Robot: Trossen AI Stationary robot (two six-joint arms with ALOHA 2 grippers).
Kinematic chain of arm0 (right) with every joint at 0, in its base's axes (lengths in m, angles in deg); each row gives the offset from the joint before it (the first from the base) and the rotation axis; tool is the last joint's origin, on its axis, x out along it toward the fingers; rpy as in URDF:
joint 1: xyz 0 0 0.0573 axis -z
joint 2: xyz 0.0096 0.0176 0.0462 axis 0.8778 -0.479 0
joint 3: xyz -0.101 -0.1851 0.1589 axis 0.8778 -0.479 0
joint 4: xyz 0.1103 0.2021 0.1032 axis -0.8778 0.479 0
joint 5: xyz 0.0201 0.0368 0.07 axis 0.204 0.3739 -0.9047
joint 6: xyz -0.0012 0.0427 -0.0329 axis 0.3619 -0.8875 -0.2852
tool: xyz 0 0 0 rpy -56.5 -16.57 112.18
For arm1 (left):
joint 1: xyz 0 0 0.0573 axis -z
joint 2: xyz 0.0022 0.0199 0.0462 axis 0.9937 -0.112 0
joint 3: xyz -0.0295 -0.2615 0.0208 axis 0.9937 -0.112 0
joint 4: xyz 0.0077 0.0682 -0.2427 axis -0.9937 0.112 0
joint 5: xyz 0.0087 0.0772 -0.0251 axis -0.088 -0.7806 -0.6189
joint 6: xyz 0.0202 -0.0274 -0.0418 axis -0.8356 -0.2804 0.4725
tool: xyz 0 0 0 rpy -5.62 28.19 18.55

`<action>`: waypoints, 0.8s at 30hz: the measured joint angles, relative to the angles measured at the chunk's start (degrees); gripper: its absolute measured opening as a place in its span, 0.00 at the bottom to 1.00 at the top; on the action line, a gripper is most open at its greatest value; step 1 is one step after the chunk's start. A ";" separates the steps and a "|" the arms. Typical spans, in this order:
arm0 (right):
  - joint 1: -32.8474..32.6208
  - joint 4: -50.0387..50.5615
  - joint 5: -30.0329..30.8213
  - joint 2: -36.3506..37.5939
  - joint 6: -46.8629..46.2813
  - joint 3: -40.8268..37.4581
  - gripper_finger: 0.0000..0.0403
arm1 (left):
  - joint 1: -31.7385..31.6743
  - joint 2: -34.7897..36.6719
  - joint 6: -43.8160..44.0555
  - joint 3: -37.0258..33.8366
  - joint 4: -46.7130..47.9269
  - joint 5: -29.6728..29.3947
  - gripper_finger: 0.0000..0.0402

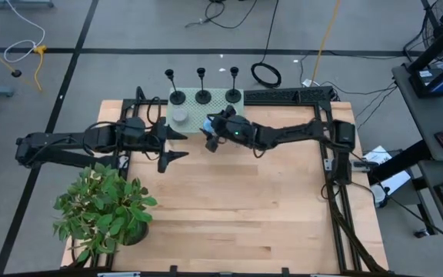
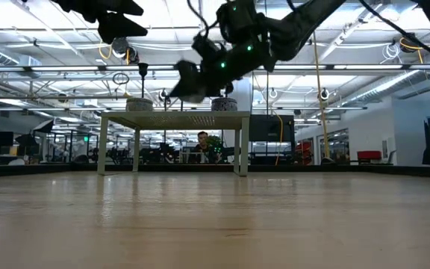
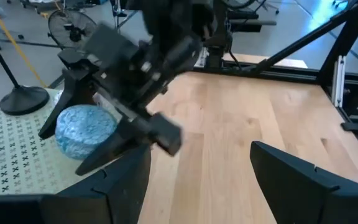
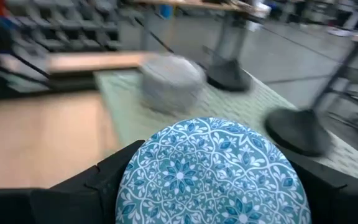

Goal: Pick & Place candle stick holders
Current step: Put the light blue scented decorative candle on the shelf

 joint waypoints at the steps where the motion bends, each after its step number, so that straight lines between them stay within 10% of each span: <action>1: 0.26 0.18 1.36 -0.33 0.73 0.04 0.71 | -0.02 0.02 -0.24 0.00 0.23 0.00 0.70; 7: 3.17 -0.31 2.42 -1.01 1.10 0.48 0.71 | -0.01 0.02 -1.07 0.00 0.53 -0.04 0.70; 24: 6.19 -9.02 -18.94 -1.08 7.67 0.41 0.71 | 0.00 0.00 -0.99 0.00 0.87 -0.04 0.70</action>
